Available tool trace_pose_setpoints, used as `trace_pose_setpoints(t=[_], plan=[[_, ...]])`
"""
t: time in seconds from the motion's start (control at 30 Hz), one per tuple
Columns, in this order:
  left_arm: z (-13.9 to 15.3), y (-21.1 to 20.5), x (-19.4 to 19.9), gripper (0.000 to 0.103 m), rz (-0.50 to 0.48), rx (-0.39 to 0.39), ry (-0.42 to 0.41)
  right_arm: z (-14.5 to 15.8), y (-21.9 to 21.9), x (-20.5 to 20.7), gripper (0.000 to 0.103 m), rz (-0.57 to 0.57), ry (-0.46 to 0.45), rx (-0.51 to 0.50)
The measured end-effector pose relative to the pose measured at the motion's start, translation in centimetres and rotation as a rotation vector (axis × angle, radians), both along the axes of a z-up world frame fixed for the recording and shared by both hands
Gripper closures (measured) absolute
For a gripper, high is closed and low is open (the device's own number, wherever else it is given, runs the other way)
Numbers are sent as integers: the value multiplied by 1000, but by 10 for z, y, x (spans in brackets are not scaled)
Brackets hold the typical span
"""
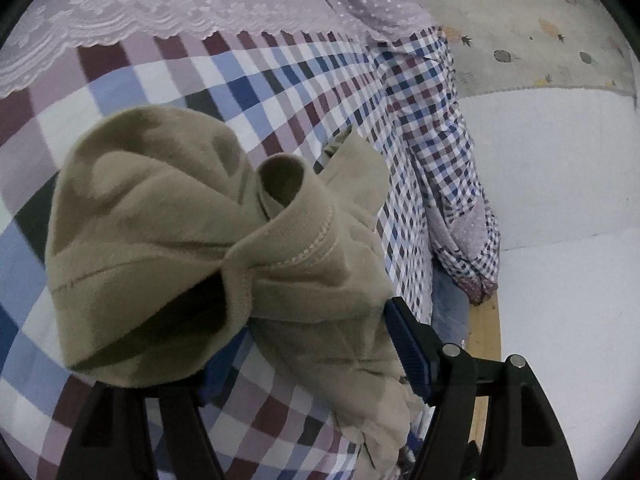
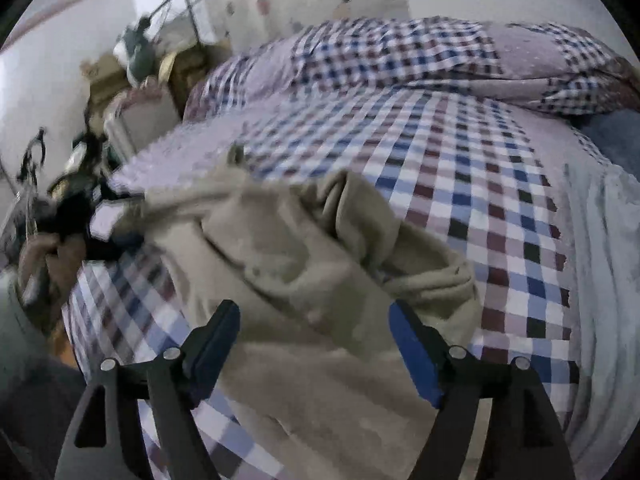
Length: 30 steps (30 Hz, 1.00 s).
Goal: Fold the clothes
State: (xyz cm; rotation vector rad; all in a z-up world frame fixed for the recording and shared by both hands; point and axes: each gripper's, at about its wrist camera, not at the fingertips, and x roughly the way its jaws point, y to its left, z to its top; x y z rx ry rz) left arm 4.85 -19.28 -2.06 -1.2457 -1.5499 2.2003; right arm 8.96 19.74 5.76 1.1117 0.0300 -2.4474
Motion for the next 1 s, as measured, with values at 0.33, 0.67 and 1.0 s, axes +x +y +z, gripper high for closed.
trace_pose_setpoints(t=[0.33,0.67,1.0], plan=[[-6,11,-62,88,-47,-149,1,-38,-29,-7,36,117,-74,103],[39,42,-192,91,-113,-369,64,-28,-86,29,87,341,-119,-39],[45,65,-256,64,-190,-445,30,-18,-154,57,38,377,-46,-121]])
